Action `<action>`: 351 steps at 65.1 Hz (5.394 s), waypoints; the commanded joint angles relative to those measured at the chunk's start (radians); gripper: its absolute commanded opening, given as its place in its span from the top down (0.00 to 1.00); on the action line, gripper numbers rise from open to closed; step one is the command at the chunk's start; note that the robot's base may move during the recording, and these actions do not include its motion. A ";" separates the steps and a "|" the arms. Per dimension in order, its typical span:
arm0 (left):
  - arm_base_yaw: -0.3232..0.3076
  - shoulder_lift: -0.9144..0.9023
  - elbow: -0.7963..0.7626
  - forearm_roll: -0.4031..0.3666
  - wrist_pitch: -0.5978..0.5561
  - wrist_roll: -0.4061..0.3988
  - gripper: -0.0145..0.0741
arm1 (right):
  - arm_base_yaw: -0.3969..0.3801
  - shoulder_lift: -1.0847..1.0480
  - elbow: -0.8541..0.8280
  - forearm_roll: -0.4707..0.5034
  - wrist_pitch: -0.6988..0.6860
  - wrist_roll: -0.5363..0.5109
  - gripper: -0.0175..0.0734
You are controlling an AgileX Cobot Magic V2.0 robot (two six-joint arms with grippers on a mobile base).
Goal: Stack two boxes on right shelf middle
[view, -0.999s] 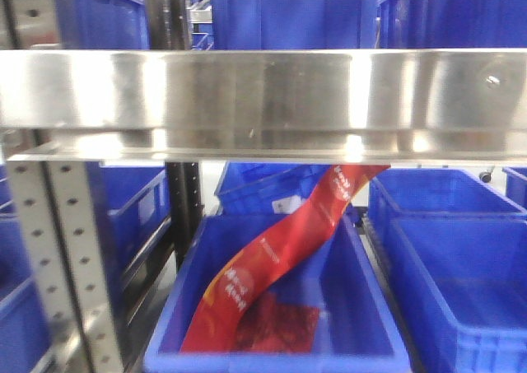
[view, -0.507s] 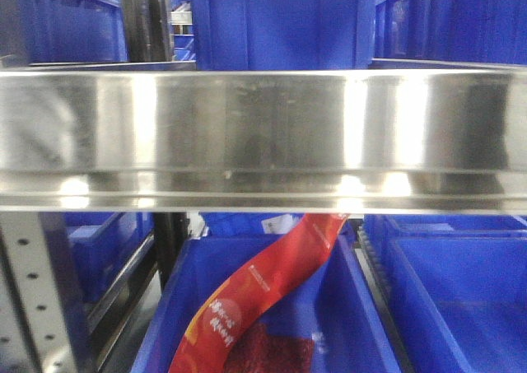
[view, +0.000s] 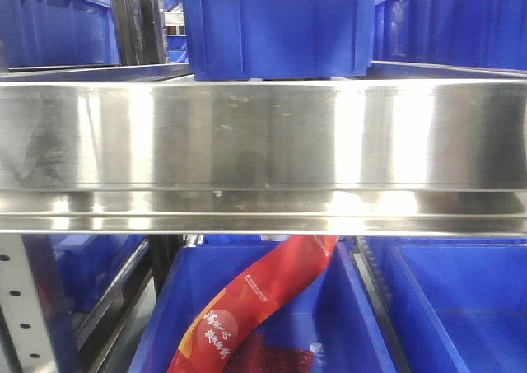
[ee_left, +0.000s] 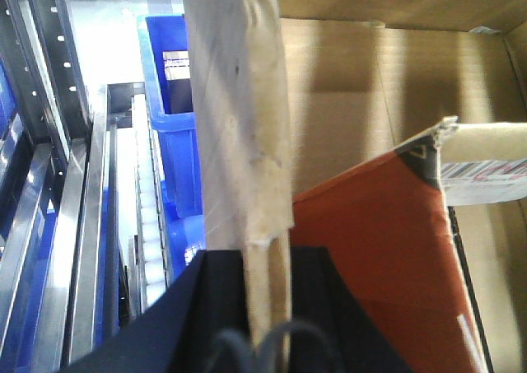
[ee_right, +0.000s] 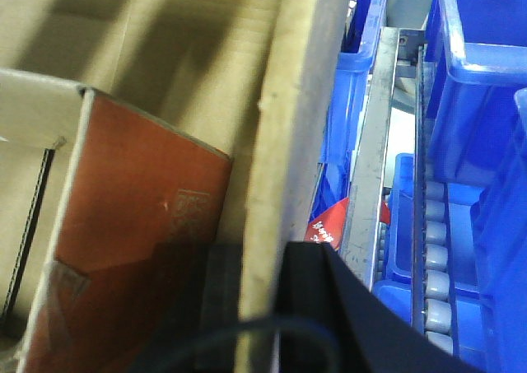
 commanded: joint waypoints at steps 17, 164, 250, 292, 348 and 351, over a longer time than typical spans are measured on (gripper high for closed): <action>0.003 -0.013 -0.007 0.008 -0.070 0.000 0.96 | -0.004 -0.012 -0.012 -0.009 -0.042 -0.006 0.97; 0.003 -0.105 0.099 0.008 0.394 0.000 0.66 | -0.004 -0.103 0.070 0.022 0.216 -0.027 0.73; 0.003 -1.159 1.441 0.074 -0.662 0.000 0.96 | -0.004 -0.992 1.216 0.004 -0.585 -0.168 0.98; 0.108 -1.222 1.510 -0.003 -0.662 0.000 0.96 | -0.004 -0.992 1.216 0.004 -0.585 -0.168 0.98; 0.318 -1.496 1.861 -0.065 -0.754 0.083 0.96 | -0.004 -0.992 1.216 0.004 -0.587 -0.168 0.98; 0.318 -1.496 1.861 -0.065 -0.754 0.083 0.96 | -0.004 -0.992 1.216 0.004 -0.587 -0.168 0.98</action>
